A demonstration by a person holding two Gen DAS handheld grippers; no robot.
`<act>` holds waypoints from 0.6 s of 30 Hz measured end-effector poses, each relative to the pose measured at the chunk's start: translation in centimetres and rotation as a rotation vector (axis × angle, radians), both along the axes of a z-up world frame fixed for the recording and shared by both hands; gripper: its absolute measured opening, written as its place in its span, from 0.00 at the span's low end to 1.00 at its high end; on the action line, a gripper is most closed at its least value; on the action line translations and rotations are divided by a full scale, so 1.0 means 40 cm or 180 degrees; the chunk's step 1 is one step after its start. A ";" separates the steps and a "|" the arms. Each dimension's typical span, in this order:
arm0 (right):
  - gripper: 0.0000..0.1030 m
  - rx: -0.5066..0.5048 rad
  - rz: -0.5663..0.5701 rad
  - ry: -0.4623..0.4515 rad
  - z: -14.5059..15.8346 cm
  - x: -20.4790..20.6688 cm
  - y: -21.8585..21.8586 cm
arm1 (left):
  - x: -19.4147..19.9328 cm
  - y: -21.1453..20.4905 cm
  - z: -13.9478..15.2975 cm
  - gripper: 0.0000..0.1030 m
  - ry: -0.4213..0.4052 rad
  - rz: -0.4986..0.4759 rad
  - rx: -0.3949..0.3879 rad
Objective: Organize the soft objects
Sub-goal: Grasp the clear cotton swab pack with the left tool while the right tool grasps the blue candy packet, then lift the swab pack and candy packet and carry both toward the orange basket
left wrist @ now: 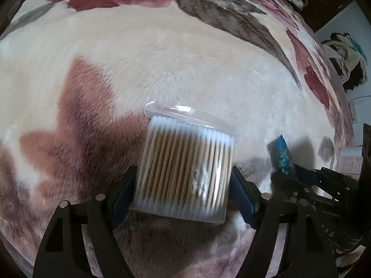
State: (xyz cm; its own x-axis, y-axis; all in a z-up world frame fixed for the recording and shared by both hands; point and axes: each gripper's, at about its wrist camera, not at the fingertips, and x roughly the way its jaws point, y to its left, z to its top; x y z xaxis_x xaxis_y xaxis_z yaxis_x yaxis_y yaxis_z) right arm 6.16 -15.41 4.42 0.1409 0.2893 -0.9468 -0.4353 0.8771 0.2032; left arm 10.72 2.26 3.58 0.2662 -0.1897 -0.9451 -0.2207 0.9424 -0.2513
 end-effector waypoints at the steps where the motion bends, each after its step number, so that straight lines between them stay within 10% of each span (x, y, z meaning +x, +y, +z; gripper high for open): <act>1: 0.32 -0.0013 -0.0034 0.0000 -0.003 0.001 0.001 | -0.001 0.003 -0.003 0.80 -0.0002 0.0017 -0.0017; 18: 0.35 -0.0001 -0.0369 0.0015 -0.015 -0.011 -0.003 | -0.024 -0.010 -0.012 0.72 -0.0112 -0.0100 0.0069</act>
State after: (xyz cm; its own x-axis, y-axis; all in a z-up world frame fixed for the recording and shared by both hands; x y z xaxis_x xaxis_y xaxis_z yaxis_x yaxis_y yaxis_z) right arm 5.70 -15.53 3.84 0.1691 0.2711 -0.9476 -0.3300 0.9215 0.2048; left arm 9.75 1.88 3.10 0.2935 -0.1781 -0.9392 -0.1822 0.9541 -0.2378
